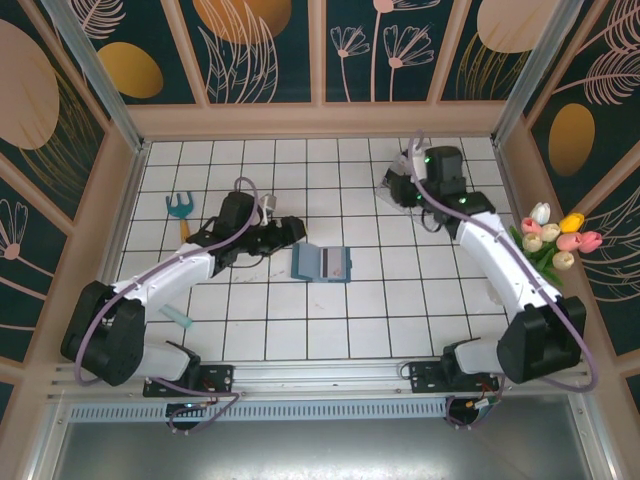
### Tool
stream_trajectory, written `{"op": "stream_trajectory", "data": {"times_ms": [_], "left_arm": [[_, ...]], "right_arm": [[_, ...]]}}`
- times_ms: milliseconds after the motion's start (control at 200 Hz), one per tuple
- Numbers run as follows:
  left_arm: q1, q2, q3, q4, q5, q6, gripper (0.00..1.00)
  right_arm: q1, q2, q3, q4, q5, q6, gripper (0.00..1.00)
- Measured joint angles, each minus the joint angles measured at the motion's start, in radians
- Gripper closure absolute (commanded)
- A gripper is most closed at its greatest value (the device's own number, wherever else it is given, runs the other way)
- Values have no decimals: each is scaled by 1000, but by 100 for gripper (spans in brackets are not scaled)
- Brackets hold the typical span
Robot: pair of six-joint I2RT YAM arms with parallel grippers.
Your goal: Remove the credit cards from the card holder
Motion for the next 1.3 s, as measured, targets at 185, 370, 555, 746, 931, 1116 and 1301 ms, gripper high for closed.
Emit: {"op": "stream_trajectory", "data": {"times_ms": [185, 370, 555, 746, 931, 1116, 1301], "left_arm": [[-52, 102, 7, 56, 42, -43, 47], [-89, 211, 26, 71, 49, -97, 66], [-116, 298, 74, 69, 4, -170, 72], [-119, 341, 98, 70, -32, -201, 76], [-119, 383, 98, 67, -54, -208, 81], [-119, 397, 98, 67, -53, -204, 83], [-119, 428, 98, 66, -43, -176, 84]], "right_arm": [[116, -6, -115, 59, -50, 317, 58], [246, 42, -219, 132, -94, 527, 59], [332, 169, -237, 193, -116, 644, 67], [336, 270, -237, 215, -114, 704, 84], [336, 349, -231, 213, -111, 709, 87], [336, 386, -219, 203, -106, 706, 87], [336, 388, -218, 204, -107, 705, 87]]}}
